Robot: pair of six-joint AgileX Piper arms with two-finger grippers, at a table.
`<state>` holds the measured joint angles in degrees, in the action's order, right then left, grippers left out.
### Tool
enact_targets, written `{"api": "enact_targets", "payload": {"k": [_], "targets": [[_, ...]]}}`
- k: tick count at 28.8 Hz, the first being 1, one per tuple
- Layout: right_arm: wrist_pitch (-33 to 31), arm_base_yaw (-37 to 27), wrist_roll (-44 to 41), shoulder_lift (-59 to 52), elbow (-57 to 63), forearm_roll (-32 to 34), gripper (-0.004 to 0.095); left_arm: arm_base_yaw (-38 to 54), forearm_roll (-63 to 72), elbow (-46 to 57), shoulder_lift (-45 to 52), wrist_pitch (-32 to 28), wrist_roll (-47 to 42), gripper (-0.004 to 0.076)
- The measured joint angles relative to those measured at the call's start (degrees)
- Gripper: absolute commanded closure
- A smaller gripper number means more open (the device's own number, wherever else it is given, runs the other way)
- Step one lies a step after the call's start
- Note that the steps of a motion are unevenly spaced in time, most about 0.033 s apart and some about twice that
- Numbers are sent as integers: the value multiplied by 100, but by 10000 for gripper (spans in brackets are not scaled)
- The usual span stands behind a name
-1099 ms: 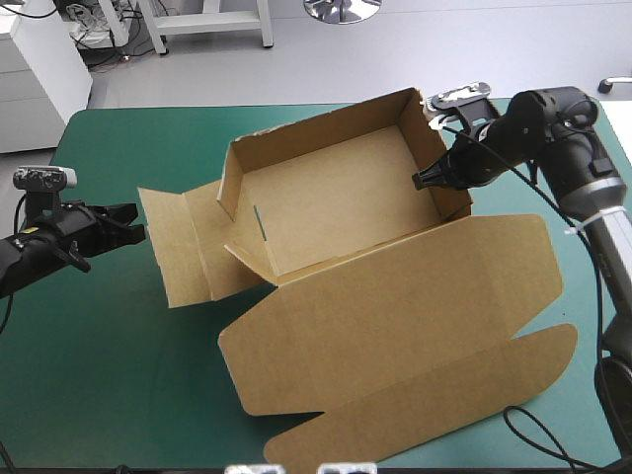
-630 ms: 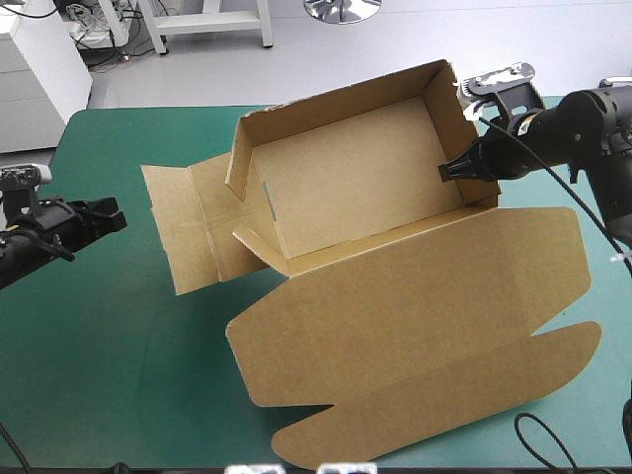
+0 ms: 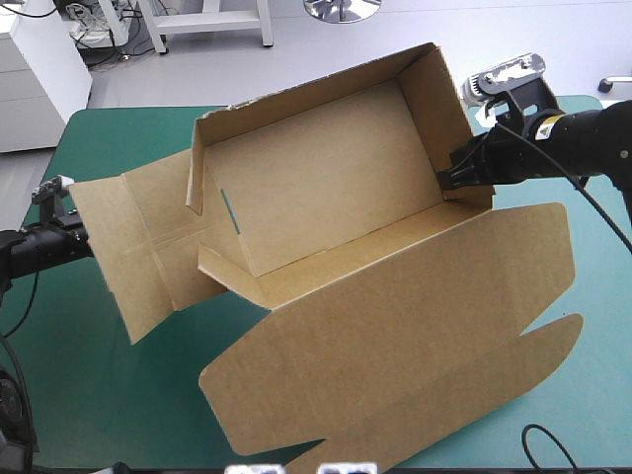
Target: Fold the box
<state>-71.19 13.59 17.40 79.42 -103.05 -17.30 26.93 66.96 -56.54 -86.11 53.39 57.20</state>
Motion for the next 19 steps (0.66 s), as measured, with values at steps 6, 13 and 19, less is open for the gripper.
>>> {"api": "enact_targets", "payload": {"k": [6, 13, 19], "targets": [[5, 0, 260, 307, 0, -253, 927, -1045, 174, -7, -62, 125, 145, 734], [55, 0, 319, 616, 0, -230, 927, -1581, 343, -7, -62, 646, 194, 734], [361, 0, 453, 894, 0, -221, 927, -1581, 505, -143, -56, 1071, 253, 734]]}}
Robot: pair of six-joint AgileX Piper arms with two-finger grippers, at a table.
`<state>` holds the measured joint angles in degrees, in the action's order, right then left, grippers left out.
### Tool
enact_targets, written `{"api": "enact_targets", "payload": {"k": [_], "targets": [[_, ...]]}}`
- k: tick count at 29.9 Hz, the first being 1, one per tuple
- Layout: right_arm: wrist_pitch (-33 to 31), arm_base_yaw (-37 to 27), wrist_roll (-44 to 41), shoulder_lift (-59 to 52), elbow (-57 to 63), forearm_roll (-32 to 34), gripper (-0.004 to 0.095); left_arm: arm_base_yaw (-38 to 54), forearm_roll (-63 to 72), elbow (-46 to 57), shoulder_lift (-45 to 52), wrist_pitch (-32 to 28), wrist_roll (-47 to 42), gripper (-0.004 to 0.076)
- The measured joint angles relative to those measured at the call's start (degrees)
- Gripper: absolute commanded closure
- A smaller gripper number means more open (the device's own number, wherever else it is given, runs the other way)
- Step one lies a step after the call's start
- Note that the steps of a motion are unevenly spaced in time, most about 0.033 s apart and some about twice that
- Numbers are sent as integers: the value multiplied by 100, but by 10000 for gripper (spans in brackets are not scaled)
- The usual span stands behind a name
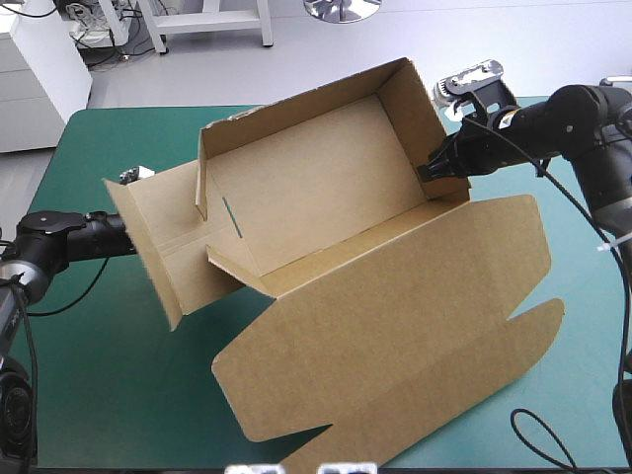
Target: Fold the box
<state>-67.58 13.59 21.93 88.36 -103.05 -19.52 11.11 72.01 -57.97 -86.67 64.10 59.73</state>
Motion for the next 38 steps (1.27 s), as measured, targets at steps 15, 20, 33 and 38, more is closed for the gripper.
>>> {"api": "enact_targets", "payload": {"k": [15, 20, 33, 38], "targets": [[422, 0, -134, 422, 0, 85, 925, 0, 298, -222, 378, -50, -395, 734], [432, 0, -183, 422, 0, 177, 924, -127, 222, -222, 714, -513, -720, 734], [394, 0, -407, 422, 0, 477, 922, -647, -506, -229, 1478, -1325, -1535, 734], [388, 0, -431, 428, 0, 522, 922, -908, -731, -229, 1660, -1713, -1856, 734]]}}
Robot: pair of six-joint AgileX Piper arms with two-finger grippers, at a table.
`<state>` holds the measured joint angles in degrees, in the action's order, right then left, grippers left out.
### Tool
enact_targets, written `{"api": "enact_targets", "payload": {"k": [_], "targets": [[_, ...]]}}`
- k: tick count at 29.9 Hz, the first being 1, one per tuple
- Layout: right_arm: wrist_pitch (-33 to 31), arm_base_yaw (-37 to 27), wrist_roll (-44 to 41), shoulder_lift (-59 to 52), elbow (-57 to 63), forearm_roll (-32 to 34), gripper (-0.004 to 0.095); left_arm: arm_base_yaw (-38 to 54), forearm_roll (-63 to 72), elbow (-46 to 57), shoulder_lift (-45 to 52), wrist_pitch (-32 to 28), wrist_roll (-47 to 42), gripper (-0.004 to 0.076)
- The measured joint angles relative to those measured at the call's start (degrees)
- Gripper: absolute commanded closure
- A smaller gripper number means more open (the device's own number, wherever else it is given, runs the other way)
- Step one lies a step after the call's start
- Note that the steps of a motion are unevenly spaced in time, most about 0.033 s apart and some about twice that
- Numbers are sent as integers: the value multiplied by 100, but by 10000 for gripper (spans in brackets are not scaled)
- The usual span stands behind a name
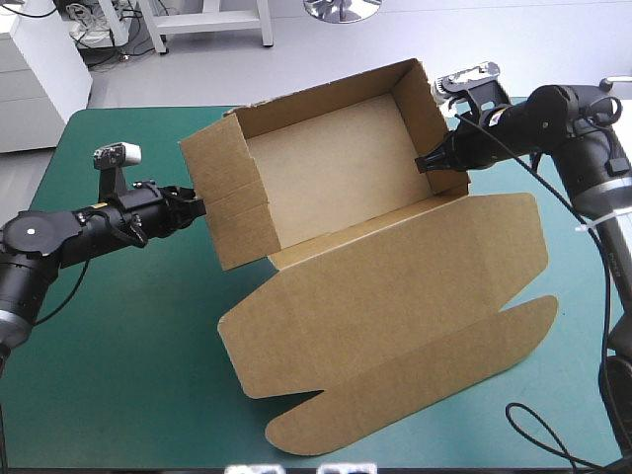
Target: Fold the box
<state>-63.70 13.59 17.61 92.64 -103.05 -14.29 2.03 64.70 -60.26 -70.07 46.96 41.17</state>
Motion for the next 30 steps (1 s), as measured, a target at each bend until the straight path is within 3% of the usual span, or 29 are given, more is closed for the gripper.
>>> {"api": "enact_targets", "payload": {"k": [15, 26, 30], "targets": [[-127, 0, -251, 161, 0, 412, 921, -1601, -2034, -18, 92, -1542, -1779, 734], [-123, 0, -262, 161, 0, 443, 920, -1888, -2570, -18, 103, -1700, -2390, 729], [-123, 0, -262, 161, 0, 443, 920, -1888, -2584, -18, 103, -1700, -2402, 642]]}}
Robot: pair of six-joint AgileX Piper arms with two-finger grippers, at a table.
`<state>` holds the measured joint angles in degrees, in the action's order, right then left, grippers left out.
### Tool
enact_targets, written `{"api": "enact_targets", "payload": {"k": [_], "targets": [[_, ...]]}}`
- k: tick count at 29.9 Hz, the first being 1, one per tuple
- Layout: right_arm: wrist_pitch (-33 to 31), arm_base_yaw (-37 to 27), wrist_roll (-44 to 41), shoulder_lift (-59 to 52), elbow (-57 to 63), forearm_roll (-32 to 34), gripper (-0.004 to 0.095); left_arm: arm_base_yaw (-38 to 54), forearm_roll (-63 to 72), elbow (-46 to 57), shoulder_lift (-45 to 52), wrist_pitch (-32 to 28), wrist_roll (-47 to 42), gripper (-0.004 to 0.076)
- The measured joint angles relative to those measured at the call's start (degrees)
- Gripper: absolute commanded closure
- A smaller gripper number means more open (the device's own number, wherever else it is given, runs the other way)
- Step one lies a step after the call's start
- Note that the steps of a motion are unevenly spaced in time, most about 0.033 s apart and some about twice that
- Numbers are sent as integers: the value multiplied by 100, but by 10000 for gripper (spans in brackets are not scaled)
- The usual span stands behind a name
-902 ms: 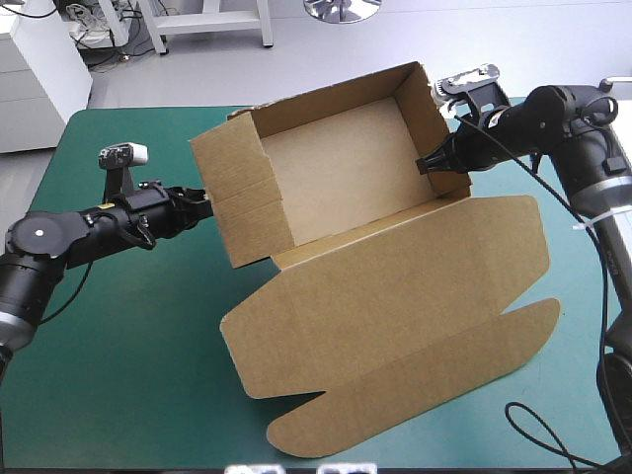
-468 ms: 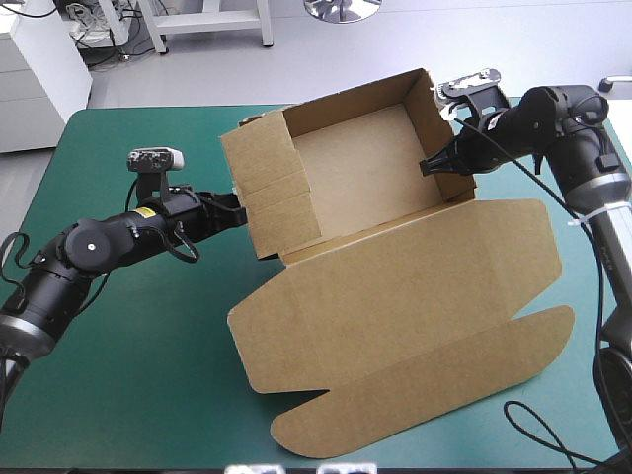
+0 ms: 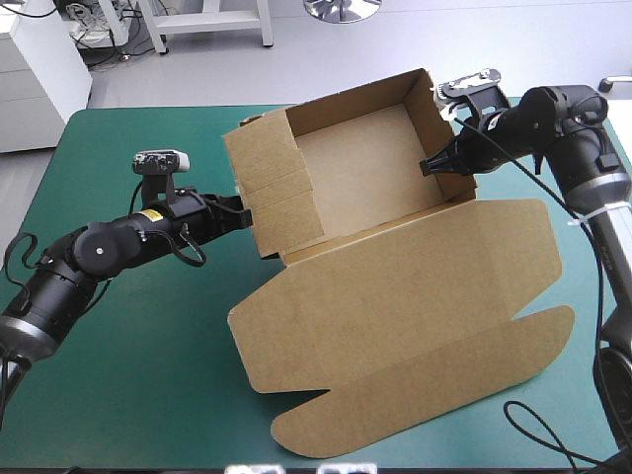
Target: Fold the box
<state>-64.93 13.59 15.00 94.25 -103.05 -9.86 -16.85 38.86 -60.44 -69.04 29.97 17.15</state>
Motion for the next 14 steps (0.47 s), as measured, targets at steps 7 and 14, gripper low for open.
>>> {"api": "enact_targets", "payload": {"k": [7, 14], "targets": [[-6, 0, 0, 0, 0, 8, 920, 0, 7, 0, 0, 23, 0, 331], [-6, 0, -16, 0, 0, 175, 920, 0, 431, 0, 0, 23, -6, 306]]}}
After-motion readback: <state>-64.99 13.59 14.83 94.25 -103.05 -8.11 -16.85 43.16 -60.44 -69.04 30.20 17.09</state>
